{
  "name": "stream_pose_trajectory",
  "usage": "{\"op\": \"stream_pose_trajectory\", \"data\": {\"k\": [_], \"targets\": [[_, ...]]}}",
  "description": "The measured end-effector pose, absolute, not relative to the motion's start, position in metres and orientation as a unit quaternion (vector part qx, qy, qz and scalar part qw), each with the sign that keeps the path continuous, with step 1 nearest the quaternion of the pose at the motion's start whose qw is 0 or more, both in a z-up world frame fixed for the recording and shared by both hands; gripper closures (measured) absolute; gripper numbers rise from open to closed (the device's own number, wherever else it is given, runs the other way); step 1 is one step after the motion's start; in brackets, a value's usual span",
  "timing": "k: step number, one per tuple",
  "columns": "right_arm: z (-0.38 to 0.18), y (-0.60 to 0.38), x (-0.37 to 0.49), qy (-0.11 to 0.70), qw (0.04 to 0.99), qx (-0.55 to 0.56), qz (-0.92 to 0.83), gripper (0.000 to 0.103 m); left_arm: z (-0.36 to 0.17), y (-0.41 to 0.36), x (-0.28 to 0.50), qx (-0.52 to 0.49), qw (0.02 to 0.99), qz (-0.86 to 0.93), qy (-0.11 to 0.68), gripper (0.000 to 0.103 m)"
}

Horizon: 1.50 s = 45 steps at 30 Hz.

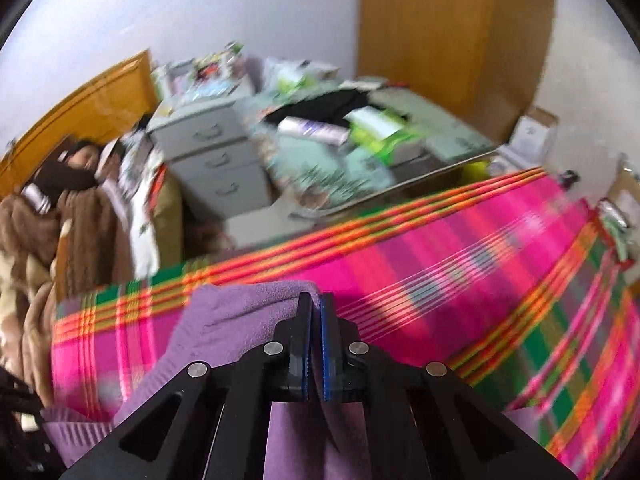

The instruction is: Fold clothes

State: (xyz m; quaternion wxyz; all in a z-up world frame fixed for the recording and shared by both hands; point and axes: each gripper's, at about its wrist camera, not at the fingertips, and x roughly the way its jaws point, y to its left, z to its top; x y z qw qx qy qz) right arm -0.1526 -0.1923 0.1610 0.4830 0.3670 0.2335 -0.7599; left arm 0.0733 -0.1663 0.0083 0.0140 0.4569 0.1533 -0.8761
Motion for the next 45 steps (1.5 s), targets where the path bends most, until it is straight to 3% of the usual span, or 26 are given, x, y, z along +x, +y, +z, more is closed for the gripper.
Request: {"op": "stream_pose_trajectory", "data": {"k": [13,19,24,26,27,33,35,42,45], "targets": [[0.217,-0.162,-0.231,0.171,0.391,0.323,-0.845,0.099,0.042,-0.213,0.009,0.419,0.036,-0.901,0.111,0.093],[0.199,-0.175,-0.258,0.171,0.37,0.344,-0.846,0.099,0.021,-0.242,-0.034,0.449,0.045,-0.886,0.109,0.093],[0.165,-0.169,-0.272,0.145,0.373,0.412,-0.818,0.092,0.011,-0.251,-0.037,0.46,0.047,-0.879,0.119,0.083],[0.174,-0.151,-0.266,0.126,0.383,0.408,-0.819,0.076,0.014,-0.253,-0.029,0.457,0.057,-0.879,0.122,0.08],[0.178,-0.142,-0.263,0.117,0.387,0.406,-0.819,0.074,0.017,-0.253,-0.024,0.453,0.06,-0.881,0.123,0.079],[0.22,-0.041,-0.208,0.091,0.385,0.359,-0.845,0.07,0.034,-0.239,0.0,0.43,0.079,-0.892,0.11,0.078],[0.219,-0.006,-0.183,0.085,0.38,0.354,-0.85,0.063,0.042,-0.233,0.008,0.42,0.086,-0.897,0.104,0.078],[0.186,0.089,-0.149,0.062,0.319,0.39,-0.862,0.062,0.059,-0.233,0.027,0.394,0.109,-0.903,0.128,0.078],[0.177,0.117,-0.158,0.024,0.309,0.411,-0.857,0.061,0.059,-0.213,0.019,0.395,0.071,-0.907,0.128,0.078]]}}
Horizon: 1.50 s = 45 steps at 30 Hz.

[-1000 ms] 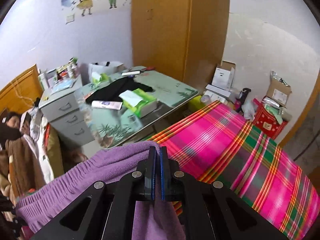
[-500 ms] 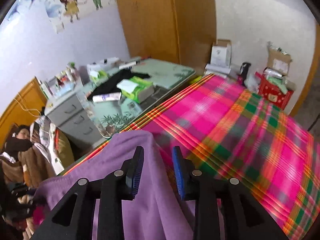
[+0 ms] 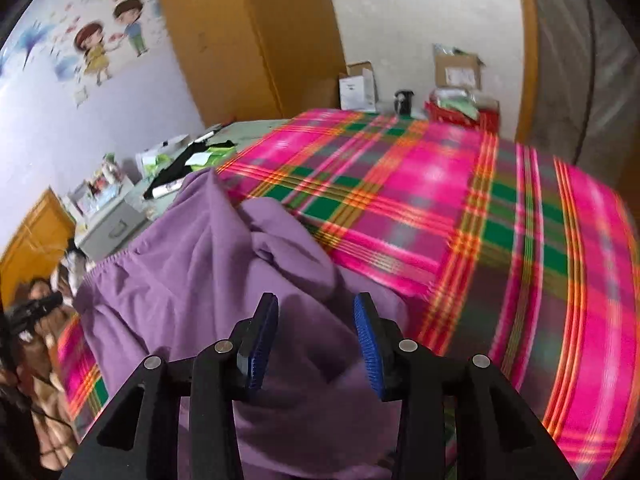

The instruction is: Fold clothes

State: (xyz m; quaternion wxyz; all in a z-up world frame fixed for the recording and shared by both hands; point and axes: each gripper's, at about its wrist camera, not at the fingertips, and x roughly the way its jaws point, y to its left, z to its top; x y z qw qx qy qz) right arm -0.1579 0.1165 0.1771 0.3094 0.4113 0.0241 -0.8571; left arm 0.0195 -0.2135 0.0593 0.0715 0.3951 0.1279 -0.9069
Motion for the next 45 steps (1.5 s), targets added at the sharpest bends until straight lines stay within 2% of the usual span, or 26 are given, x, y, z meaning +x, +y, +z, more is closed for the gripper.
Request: {"op": "stream_pose_trajectory", "data": {"k": [3,7,12,13,16,22,25,28,30,31,32,35,37,42,45], "targets": [[0.171,0.134,-0.163,-0.005,0.299,0.424,-0.855,0.061,0.052,-0.191,0.005,0.403,0.035,-0.906,0.125,0.078],[0.17,0.17,-0.161,-0.096,0.293,0.422,-0.853,0.06,0.038,-0.167,-0.01,0.419,0.0,-0.899,0.126,0.078],[0.147,0.182,-0.159,-0.168,0.307,0.473,-0.809,0.059,0.023,-0.15,-0.024,0.438,-0.024,-0.89,0.122,0.078],[0.144,0.177,-0.156,-0.168,0.317,0.477,-0.802,0.061,0.022,-0.148,-0.024,0.44,-0.027,-0.89,0.12,0.078],[0.142,0.162,-0.148,-0.162,0.337,0.482,-0.792,0.097,0.019,-0.147,-0.022,0.442,-0.027,-0.888,0.12,0.078],[0.19,0.11,-0.108,-0.118,0.409,0.418,-0.803,0.097,0.013,-0.156,-0.015,0.442,-0.017,-0.887,0.131,0.078],[0.203,0.059,-0.065,-0.067,0.491,0.413,-0.764,0.097,0.011,-0.158,-0.013,0.44,-0.016,-0.887,0.138,0.078],[0.195,0.021,-0.037,-0.028,0.54,0.439,-0.718,0.094,0.011,-0.157,-0.012,0.437,-0.015,-0.889,0.137,0.078],[0.197,0.021,-0.032,-0.023,0.538,0.433,-0.723,0.084,0.011,-0.157,-0.012,0.435,-0.016,-0.89,0.135,0.078],[0.197,0.021,-0.029,-0.021,0.537,0.43,-0.726,0.072,0.011,-0.157,-0.012,0.434,-0.016,-0.891,0.134,0.078],[0.202,0.026,-0.034,-0.03,0.526,0.421,-0.738,0.066,0.011,-0.157,-0.012,0.433,-0.017,-0.891,0.134,0.078],[0.21,0.063,-0.06,-0.082,0.465,0.398,-0.786,0.058,0.01,-0.156,-0.011,0.43,-0.017,-0.893,0.131,0.078],[0.197,0.076,-0.081,-0.115,0.432,0.421,-0.789,0.053,0.01,-0.155,-0.011,0.427,-0.016,-0.895,0.13,0.078],[0.152,0.101,-0.128,-0.212,0.355,0.495,-0.764,0.052,0.008,-0.156,-0.01,0.417,-0.018,-0.9,0.129,0.078],[0.135,0.101,-0.137,-0.267,0.369,0.522,-0.721,0.051,0.008,-0.155,-0.009,0.412,-0.017,-0.902,0.126,0.078]]}}
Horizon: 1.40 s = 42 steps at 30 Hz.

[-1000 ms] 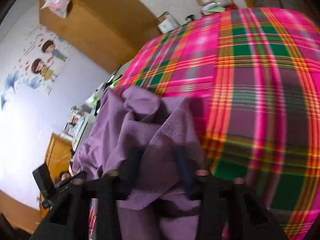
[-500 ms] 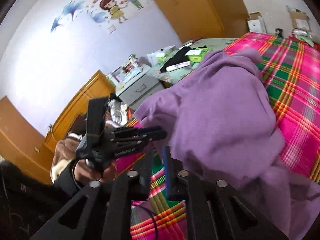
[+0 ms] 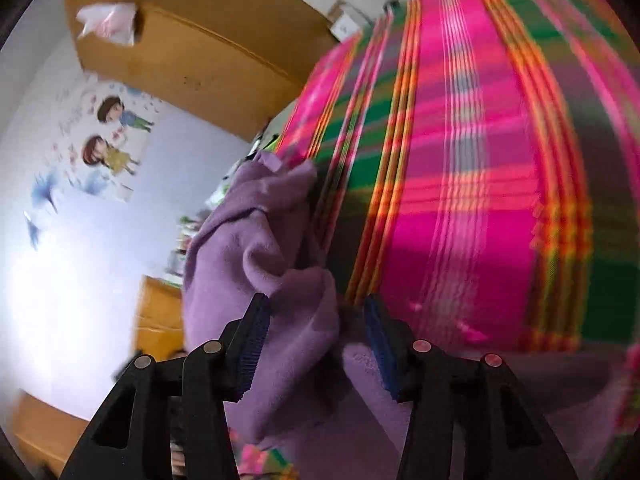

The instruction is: Fold clothes

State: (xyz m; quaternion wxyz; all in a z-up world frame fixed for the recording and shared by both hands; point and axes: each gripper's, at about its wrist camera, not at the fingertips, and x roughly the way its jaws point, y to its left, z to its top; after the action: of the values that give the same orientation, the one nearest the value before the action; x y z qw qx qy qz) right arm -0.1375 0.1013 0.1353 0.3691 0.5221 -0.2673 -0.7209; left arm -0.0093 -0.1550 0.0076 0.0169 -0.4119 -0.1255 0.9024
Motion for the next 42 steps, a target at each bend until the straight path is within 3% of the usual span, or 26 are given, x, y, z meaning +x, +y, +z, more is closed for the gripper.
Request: {"op": "stream_pose_trajectory", "data": {"k": [1,4,8,17,24,29,33,35,36,42], "targets": [[0.135,0.098,-0.138,-0.268,0.377,0.522,-0.717,0.054,0.007,-0.154,-0.01,-0.41,0.015,0.904,-0.122,0.078],[0.144,0.092,-0.139,-0.252,0.395,0.504,-0.726,0.095,0.007,-0.152,-0.012,-0.408,0.013,0.905,-0.115,0.078],[0.162,0.091,-0.133,-0.226,0.402,0.469,-0.753,0.097,0.007,-0.152,-0.013,-0.408,0.014,0.906,-0.112,0.077],[0.203,0.154,-0.129,-0.235,0.356,0.39,-0.816,0.098,0.006,-0.148,-0.012,-0.407,0.01,0.909,-0.094,0.077],[0.26,0.264,-0.122,-0.243,0.212,0.286,-0.902,0.099,0.005,-0.146,-0.013,-0.406,0.008,0.91,-0.087,0.077],[0.271,0.32,-0.117,-0.221,0.097,0.251,-0.938,0.099,0.005,-0.144,-0.012,-0.406,0.006,0.91,-0.083,0.077],[0.236,0.334,-0.126,-0.23,0.087,0.321,-0.915,0.089,0.005,-0.143,-0.012,-0.405,0.004,0.911,-0.08,0.077],[0.214,0.328,-0.127,-0.221,0.099,0.354,-0.903,0.068,0.005,-0.142,-0.012,-0.406,0.003,0.911,-0.075,0.077],[0.207,0.324,-0.129,-0.216,0.101,0.363,-0.901,0.065,0.005,-0.142,-0.012,-0.406,0.002,0.911,-0.073,0.077],[0.182,0.292,-0.161,-0.171,0.11,0.404,-0.892,0.064,0.005,-0.139,-0.012,-0.407,-0.002,0.911,-0.062,0.075]]}}
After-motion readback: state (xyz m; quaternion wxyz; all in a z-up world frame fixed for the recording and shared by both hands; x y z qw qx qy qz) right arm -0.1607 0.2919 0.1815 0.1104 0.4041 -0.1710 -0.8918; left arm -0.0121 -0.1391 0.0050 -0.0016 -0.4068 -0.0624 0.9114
